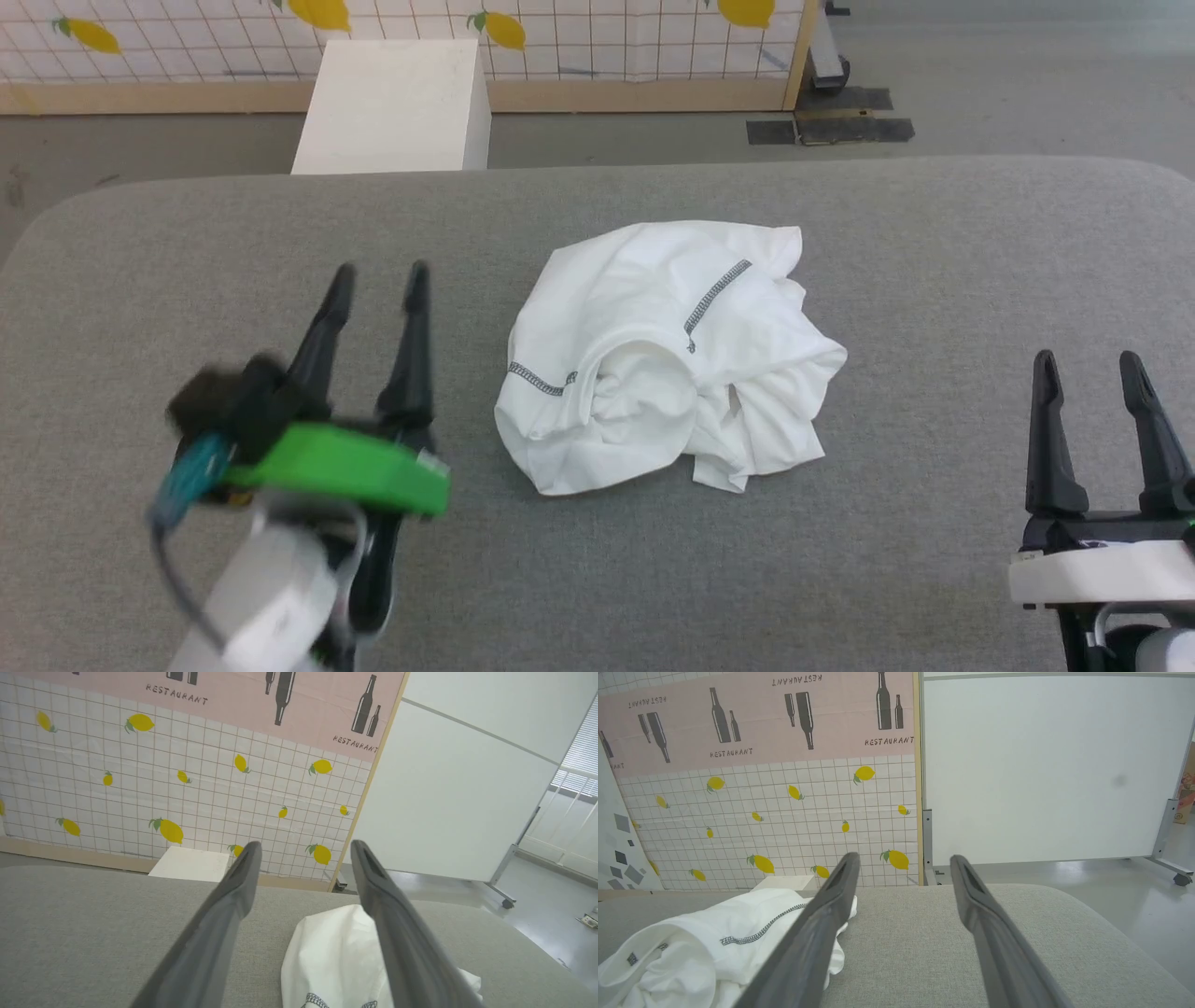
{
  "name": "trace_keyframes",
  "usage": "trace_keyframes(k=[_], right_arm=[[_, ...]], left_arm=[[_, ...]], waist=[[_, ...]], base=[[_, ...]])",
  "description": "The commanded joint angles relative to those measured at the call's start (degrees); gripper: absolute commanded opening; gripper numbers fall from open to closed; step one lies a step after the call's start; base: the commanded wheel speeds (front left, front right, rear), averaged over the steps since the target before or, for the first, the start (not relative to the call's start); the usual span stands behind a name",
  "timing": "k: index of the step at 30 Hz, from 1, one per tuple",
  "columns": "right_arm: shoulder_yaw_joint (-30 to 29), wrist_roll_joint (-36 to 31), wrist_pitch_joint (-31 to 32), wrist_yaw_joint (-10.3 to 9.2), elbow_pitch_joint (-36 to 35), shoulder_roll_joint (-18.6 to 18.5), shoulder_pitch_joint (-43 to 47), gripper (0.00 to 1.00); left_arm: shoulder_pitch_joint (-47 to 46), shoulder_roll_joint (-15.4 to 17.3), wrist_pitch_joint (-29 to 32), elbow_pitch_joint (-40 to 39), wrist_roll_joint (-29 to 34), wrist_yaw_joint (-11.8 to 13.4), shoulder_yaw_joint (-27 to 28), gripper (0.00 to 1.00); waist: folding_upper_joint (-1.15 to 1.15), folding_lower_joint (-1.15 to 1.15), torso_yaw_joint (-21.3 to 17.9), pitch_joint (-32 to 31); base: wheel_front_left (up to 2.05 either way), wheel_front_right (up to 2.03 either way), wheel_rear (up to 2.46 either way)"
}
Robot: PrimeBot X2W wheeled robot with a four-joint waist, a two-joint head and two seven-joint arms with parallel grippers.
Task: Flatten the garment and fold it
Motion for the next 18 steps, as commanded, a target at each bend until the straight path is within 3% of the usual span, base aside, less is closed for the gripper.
trace_keyframes(k=[1,7,10,18], right_arm=[[0.1,0.1,0.0,-0.10,-0.1,0.0,0.6,1.00],[0.0,0.7,-0.3,-0.10,0.5,0.0,1.5,1.00],[-0.1,1.0,-0.5,-0.10,1.0,0.0,1.8,1.00],[1.2,-0.8,4.0,-0.10,1.6,0.0,0.7,1.00]], left_arm=[[4.1,0.9,-1.8,-2.2,1.2,0.8,0.7,1.00],[18.1,1.4,-4.6,-9.4,7.5,4.1,4.3,1.00],[22.0,-2.0,-4.6,-12.1,11.0,4.8,6.8,1.00],[23.3,-8.7,-4.6,-10.8,15.7,-0.5,9.8,1.00]], waist=[[0.00,0.00,-0.3,0.0],[0.00,0.00,-0.5,0.3],[0.00,0.00,-0.2,0.5],[0.00,0.00,1.7,1.5]], base=[[0.00,0.00,0.00],[0.00,0.00,0.00],[0.00,0.00,0.00],[0.00,0.00,0.00]])
